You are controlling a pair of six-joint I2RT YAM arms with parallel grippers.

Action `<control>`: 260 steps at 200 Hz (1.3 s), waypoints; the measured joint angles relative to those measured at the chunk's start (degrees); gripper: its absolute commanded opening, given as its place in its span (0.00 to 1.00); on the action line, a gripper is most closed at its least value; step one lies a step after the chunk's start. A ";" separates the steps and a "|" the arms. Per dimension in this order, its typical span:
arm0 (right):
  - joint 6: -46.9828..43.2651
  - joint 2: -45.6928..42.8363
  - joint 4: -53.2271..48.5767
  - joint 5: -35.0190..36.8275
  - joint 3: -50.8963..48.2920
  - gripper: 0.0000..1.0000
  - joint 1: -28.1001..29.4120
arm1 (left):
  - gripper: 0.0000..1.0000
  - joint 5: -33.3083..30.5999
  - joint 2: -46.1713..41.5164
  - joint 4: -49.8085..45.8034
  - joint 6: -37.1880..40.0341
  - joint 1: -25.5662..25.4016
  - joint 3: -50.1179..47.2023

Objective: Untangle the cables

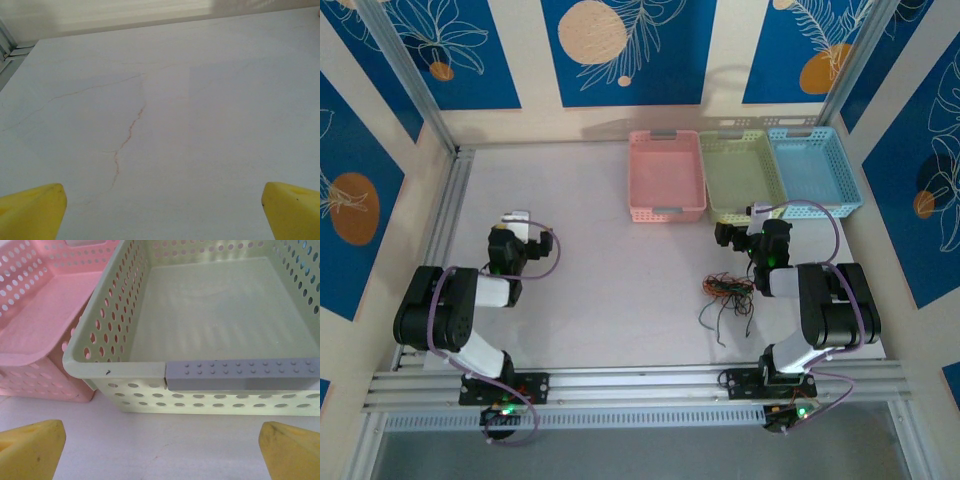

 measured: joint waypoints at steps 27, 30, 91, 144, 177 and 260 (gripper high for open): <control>0.00 0.00 0.00 0.00 0.00 0.99 0.00 | 1.00 0.00 0.00 0.00 0.00 -0.02 0.00; 0.00 0.00 0.00 0.00 0.00 0.99 0.00 | 1.00 0.00 0.00 0.02 0.00 -0.02 0.00; 0.00 0.00 0.00 0.00 0.00 0.99 0.00 | 1.00 0.00 0.00 0.00 0.00 -0.02 0.00; 0.02 0.00 -0.02 -0.28 0.00 0.99 -0.13 | 1.00 0.00 0.00 0.00 -0.02 -0.02 0.00; 0.02 0.00 -0.02 -0.46 0.00 0.99 -0.15 | 1.00 -0.28 0.00 0.02 -0.02 -0.02 0.00; 2.19 -17.73 -20.11 6.54 6.03 0.99 5.44 | 1.00 -11.98 -23.34 -8.09 -3.78 -2.89 -4.92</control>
